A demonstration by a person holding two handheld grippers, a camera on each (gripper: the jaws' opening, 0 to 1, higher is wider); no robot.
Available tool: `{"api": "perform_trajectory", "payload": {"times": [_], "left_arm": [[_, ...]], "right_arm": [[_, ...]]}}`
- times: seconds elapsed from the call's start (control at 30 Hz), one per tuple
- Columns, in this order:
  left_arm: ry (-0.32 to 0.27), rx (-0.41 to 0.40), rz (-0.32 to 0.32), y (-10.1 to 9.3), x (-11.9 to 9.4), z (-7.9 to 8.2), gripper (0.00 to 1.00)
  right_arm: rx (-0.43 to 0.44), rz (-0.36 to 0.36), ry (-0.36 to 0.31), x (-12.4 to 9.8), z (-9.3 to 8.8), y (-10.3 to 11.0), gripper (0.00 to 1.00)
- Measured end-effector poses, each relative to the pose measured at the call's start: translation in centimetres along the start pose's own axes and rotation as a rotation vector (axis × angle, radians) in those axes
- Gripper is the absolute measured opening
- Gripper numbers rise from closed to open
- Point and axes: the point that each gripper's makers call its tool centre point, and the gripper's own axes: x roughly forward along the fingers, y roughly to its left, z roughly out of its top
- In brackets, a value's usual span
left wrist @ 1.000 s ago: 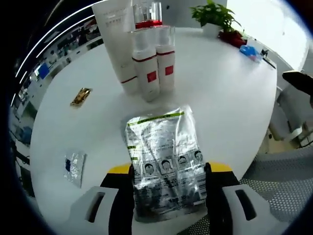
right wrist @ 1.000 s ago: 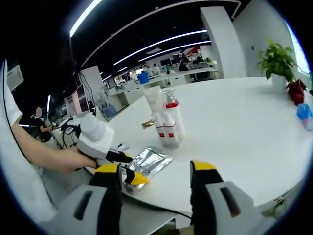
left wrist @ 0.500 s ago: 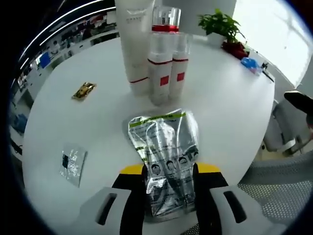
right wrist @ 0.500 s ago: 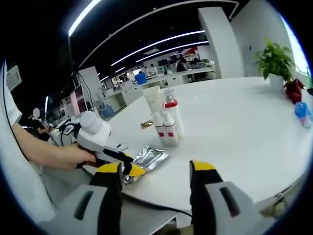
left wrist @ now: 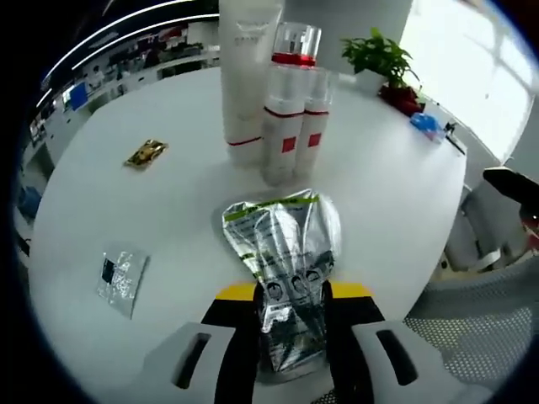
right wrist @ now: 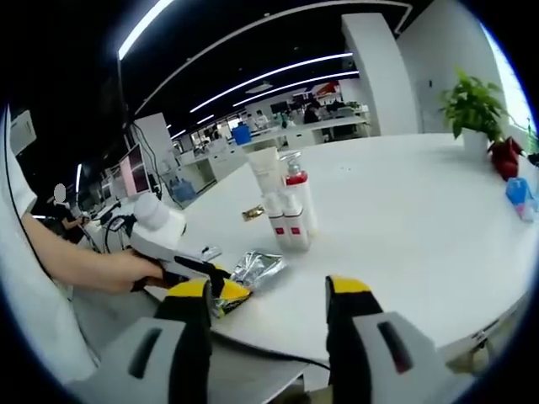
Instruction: Arrange the skincare products in the storage area until every visible bottle or jar stands upright without overlapping.
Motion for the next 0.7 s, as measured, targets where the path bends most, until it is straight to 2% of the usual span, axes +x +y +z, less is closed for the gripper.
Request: {"api": "perform_trajectory", "payload": {"times": [0.33,0.4,0.43,0.47,0.53,0.7], "left_arm": [[-0.029,-0.042,-0.031,0.1,-0.1,0.2,0.11],[-0.006,-0.022,0.018,0.9,-0.3,-0.3,0.0],[0.008,0.01,-0.06,-0.1,0.2,-0.9,0.0],[-0.027,-0.005,-0.053,0.0,0.1,-0.7,0.0],[-0.008,-0.027,-0.045,0.1,0.0,-0.8,0.0],[-0.011,-0.08,-0.063,0.1,0.0,-0.5,0.0]], "right_arm": [[-0.003,-0.011,0.001,-0.1,0.1,0.0,0.55],[-0.004,-0.012,0.003,-0.1,0.1,0.0,0.55],[-0.004,-0.012,0.003,0.0,0.1,0.0,0.55],[-0.005,-0.013,0.004,0.0,0.1,0.0,0.55],[-0.008,-0.013,0.004,0.0,0.2,0.0,0.55],[-0.007,-0.016,0.008,0.0,0.1,0.0,0.55]]}}
